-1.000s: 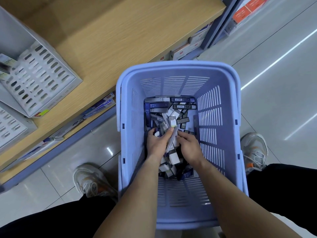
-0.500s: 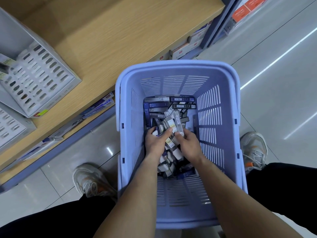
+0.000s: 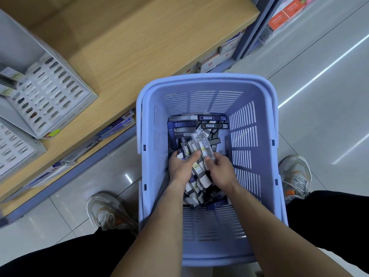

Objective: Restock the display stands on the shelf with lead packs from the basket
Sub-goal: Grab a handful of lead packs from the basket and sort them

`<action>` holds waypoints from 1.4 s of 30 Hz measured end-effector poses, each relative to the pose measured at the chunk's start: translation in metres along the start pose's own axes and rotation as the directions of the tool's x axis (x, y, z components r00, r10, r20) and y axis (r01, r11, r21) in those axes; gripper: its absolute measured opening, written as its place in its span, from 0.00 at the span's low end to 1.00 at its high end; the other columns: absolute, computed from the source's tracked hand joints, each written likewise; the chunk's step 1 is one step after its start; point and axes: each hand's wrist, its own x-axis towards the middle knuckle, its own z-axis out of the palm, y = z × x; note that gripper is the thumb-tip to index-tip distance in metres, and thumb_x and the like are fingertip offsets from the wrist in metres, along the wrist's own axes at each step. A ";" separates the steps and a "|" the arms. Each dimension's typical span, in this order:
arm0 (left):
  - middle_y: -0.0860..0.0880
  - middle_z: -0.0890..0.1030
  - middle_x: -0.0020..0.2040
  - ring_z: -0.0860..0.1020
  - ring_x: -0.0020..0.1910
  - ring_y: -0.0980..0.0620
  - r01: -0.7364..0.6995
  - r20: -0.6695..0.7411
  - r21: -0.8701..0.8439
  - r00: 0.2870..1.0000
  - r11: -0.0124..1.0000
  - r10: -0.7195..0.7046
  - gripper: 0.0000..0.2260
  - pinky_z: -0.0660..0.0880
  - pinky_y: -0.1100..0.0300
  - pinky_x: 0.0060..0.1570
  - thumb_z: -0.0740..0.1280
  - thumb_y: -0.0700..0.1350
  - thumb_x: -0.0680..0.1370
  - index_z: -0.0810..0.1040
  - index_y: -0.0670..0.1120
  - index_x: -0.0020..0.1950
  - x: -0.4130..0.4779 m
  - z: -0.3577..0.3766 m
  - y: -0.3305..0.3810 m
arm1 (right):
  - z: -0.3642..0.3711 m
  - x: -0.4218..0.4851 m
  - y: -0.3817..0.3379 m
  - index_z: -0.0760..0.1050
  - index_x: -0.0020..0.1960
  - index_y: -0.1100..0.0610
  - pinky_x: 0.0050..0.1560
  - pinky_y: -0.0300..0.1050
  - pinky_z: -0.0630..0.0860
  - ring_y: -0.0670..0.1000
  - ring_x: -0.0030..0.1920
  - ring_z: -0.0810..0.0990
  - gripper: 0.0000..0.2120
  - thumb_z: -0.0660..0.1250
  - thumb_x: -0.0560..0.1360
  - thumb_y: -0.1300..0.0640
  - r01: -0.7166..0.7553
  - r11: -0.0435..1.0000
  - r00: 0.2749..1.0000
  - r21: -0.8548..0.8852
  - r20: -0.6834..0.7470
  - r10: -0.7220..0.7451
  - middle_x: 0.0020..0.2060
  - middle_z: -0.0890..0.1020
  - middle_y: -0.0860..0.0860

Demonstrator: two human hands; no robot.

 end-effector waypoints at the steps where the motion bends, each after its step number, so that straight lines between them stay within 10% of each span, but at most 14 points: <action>1: 0.50 0.85 0.56 0.83 0.56 0.49 0.002 -0.007 0.000 1.000 1.000 -0.002 0.26 0.78 0.55 0.58 0.81 0.52 0.69 0.79 0.46 0.64 -0.002 0.000 0.002 | -0.001 -0.001 0.000 0.79 0.53 0.52 0.33 0.40 0.68 0.42 0.30 0.72 0.09 0.60 0.83 0.53 -0.001 1.000 1.000 -0.028 -0.018 0.000 0.29 0.76 0.43; 8: 0.46 0.84 0.58 0.82 0.55 0.47 0.003 -0.045 0.028 0.999 1.000 -0.002 0.34 0.78 0.51 0.60 0.78 0.59 0.64 0.79 0.44 0.65 -0.011 -0.004 0.008 | -0.007 -0.006 -0.007 0.77 0.54 0.54 0.31 0.41 0.67 0.47 0.32 0.75 0.09 0.59 0.83 0.53 0.002 0.990 0.997 -0.144 -0.070 -0.012 0.34 0.78 0.48; 14: 0.51 0.85 0.38 0.82 0.34 0.57 -0.022 -0.019 0.010 1.000 1.000 0.022 0.06 0.74 0.67 0.32 0.75 0.44 0.74 0.84 0.44 0.49 -0.021 -0.006 0.016 | -0.004 -0.019 -0.017 0.75 0.40 0.53 0.30 0.41 0.64 0.45 0.25 0.66 0.13 0.61 0.82 0.52 0.044 0.998 0.998 -0.036 0.036 -0.042 0.25 0.70 0.45; 23: 0.48 0.87 0.43 0.86 0.45 0.46 -0.054 0.058 -0.078 0.997 0.996 0.058 0.07 0.80 0.55 0.43 0.75 0.44 0.74 0.84 0.46 0.51 -0.037 -0.007 0.025 | -0.010 -0.034 -0.027 0.70 0.29 0.48 0.29 0.41 0.61 0.47 0.25 0.63 0.21 0.64 0.81 0.55 0.069 0.996 0.992 0.047 0.106 -0.074 0.23 0.67 0.46; 31: 0.49 0.87 0.40 0.85 0.41 0.49 -0.120 0.044 0.013 0.992 0.993 0.119 0.05 0.78 0.58 0.40 0.76 0.45 0.74 0.84 0.47 0.47 -0.059 -0.010 0.046 | -0.025 -0.042 -0.038 0.76 0.46 0.56 0.31 0.43 0.66 0.49 0.28 0.67 0.11 0.60 0.83 0.54 0.052 0.995 0.997 0.086 0.058 -0.057 0.28 0.70 0.49; 34: 0.50 0.85 0.43 0.83 0.45 0.49 -0.144 0.028 0.072 0.989 0.987 0.142 0.10 0.73 0.60 0.39 0.76 0.48 0.74 0.82 0.46 0.51 -0.073 -0.013 0.057 | -0.038 -0.047 -0.049 0.75 0.66 0.58 0.33 0.39 0.67 0.42 0.32 0.70 0.14 0.57 0.84 0.55 0.067 0.995 0.998 0.067 0.009 -0.068 0.33 0.73 0.43; 38: 0.49 0.85 0.49 0.82 0.48 0.50 -0.171 0.044 0.117 0.985 0.978 0.167 0.17 0.75 0.58 0.44 0.76 0.53 0.73 0.81 0.46 0.56 -0.092 -0.023 0.068 | -0.060 -0.062 -0.071 0.68 0.75 0.56 0.61 0.44 0.72 0.47 0.60 0.77 0.19 0.57 0.84 0.58 0.150 0.985 0.987 0.082 0.052 -0.154 0.60 0.80 0.48; 42: 0.48 0.81 0.62 0.80 0.59 0.47 -0.230 0.060 0.100 0.972 0.968 0.225 0.39 0.76 0.47 0.62 0.75 0.65 0.64 0.75 0.45 0.68 -0.124 -0.037 0.088 | -0.077 -0.081 -0.099 0.74 0.58 0.54 0.37 0.45 0.71 0.46 0.30 0.73 0.07 0.61 0.82 0.61 0.258 0.955 0.966 0.148 -0.014 -0.259 0.32 0.77 0.48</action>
